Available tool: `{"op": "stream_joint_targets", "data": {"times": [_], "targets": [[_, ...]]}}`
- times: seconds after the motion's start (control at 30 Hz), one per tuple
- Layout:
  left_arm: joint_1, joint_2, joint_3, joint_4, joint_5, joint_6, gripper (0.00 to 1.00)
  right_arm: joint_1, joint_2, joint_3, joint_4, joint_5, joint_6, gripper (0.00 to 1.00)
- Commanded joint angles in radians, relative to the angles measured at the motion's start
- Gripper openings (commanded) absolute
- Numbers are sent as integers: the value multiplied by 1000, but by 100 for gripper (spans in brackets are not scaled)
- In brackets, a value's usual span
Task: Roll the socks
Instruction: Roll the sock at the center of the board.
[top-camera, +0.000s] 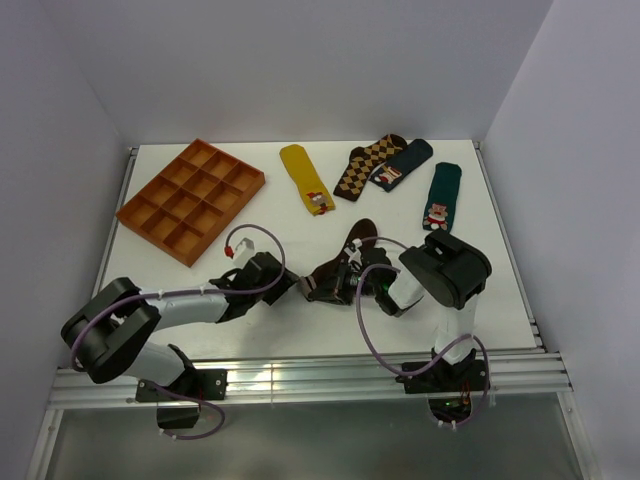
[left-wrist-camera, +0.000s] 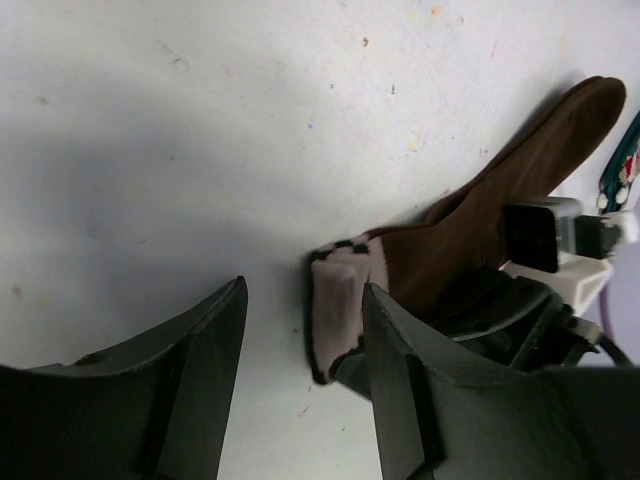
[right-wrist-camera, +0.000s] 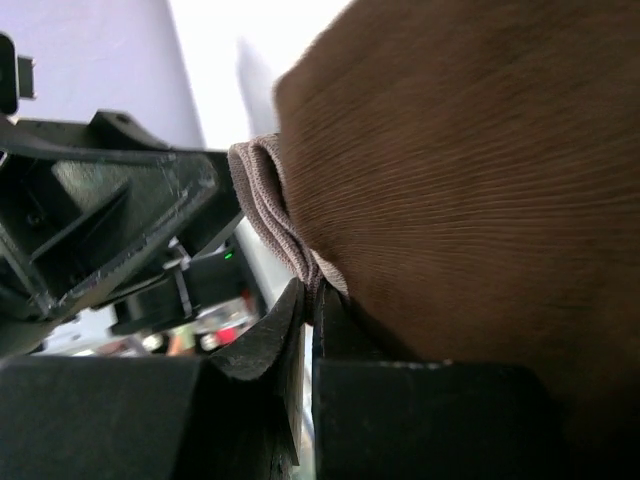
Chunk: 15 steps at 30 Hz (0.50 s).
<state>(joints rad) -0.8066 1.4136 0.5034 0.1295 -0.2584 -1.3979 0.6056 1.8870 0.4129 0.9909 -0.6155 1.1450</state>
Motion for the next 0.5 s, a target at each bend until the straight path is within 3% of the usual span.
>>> {"op": "stream_joint_targets", "data": {"times": [0.0, 0.27, 0.47], "targets": [[1, 33, 6, 53, 19, 25, 55, -6, 49, -33, 132, -78, 130, 0], [1, 71, -8, 65, 28, 19, 51, -24, 70, -40, 132, -72, 148, 0], [3, 3, -74, 84, 31, 4, 52, -32, 84, -48, 140, -72, 168, 0]]}}
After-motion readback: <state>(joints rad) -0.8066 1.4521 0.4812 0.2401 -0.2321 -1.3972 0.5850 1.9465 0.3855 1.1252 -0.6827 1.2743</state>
